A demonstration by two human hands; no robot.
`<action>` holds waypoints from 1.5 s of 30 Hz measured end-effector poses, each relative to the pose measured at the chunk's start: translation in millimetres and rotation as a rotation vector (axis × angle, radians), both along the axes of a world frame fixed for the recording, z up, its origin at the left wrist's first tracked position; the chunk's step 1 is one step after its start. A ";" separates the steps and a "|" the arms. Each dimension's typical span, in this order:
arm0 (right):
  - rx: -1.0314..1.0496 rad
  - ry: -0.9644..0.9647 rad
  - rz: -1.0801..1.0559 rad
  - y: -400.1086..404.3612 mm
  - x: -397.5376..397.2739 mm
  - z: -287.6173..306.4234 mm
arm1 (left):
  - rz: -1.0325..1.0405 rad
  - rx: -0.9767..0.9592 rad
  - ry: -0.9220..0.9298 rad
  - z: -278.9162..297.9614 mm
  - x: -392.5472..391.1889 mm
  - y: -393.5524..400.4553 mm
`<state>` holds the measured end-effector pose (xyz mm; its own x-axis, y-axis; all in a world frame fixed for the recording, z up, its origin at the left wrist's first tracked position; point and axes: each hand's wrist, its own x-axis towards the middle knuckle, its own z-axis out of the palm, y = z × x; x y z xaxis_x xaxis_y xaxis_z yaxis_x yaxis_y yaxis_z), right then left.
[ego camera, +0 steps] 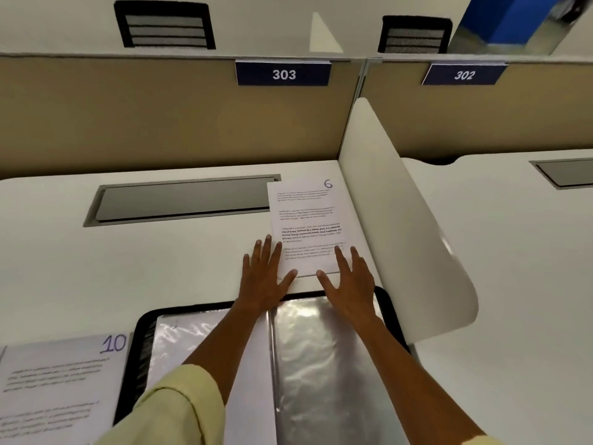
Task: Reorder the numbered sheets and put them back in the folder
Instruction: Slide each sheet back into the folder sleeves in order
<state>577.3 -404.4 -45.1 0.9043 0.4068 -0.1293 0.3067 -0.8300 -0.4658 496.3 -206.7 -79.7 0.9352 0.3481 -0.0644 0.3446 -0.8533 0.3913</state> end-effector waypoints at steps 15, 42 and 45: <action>0.060 -0.002 -0.089 56.1 108.1 -23.0 | 0.013 0.223 -0.036 -18.6 37.6 19.2; 0.064 0.029 -0.139 95.9 161.9 -9.6 | 0.039 0.222 -0.006 -15.2 38.4 18.5; 0.196 0.066 -0.171 95.5 162.5 -6.7 | 0.041 0.221 -0.010 -14.6 37.8 18.2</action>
